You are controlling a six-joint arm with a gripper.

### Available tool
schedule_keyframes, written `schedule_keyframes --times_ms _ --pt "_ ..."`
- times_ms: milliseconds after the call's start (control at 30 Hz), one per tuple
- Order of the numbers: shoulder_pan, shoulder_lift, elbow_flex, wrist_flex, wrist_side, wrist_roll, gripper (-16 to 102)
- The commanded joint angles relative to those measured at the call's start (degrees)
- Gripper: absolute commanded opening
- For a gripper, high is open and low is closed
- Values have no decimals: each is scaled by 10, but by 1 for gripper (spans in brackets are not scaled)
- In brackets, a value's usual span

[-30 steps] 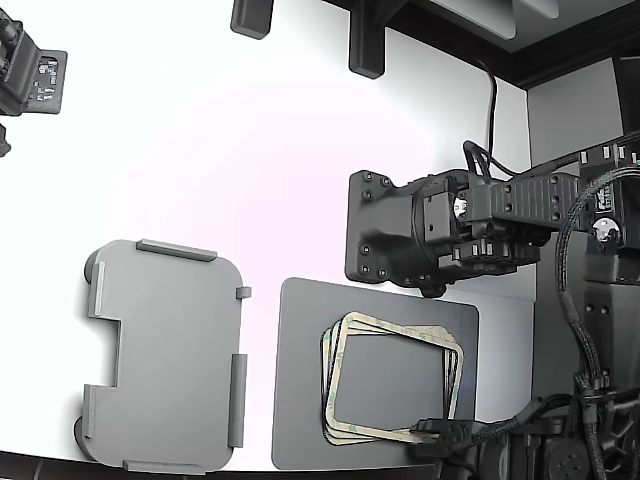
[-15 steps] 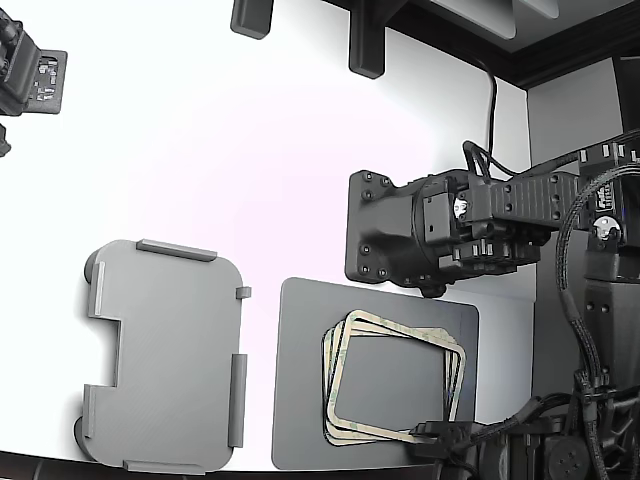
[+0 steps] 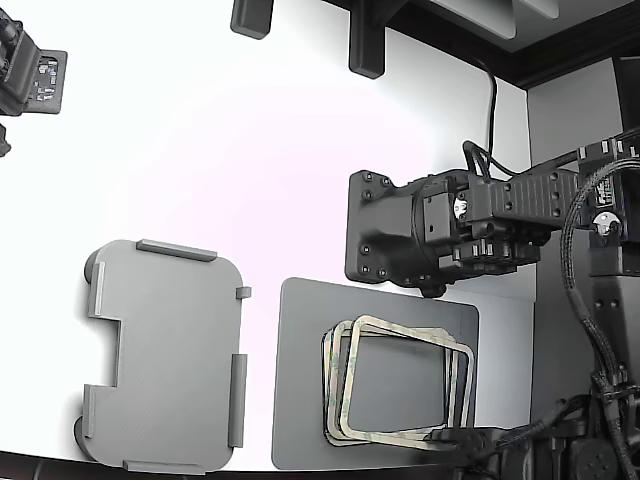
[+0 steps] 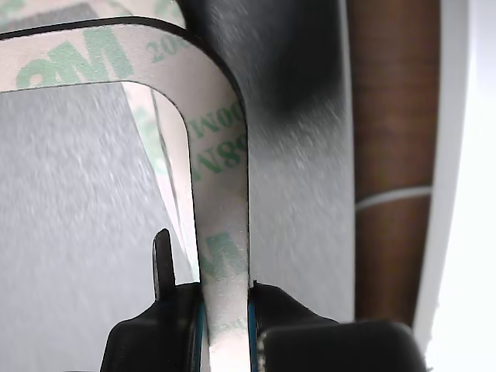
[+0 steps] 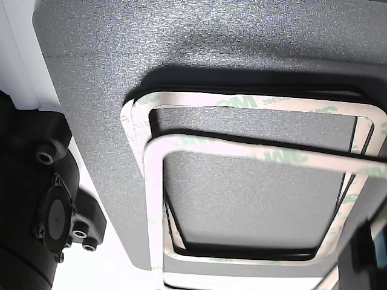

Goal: Grab top frame and put it into gray box.

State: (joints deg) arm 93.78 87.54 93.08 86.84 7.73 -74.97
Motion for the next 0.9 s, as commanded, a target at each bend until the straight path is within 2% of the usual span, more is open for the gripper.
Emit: schedule_keyframes --times_ms 0,100,233,367,633,733,867 --pt "-25 17 -60 23 33 68 -11" --pt "-45 42 -89 23 66 191 -11" --pt "-71 40 -167 70 127 291 -11" --pt "-112 44 -210 79 157 416 -11" --pt "-247 68 -257 79 163 645 -11" --pt "-288 101 -222 80 185 754 -11" --pt "-362 121 -216 80 180 778 -11"
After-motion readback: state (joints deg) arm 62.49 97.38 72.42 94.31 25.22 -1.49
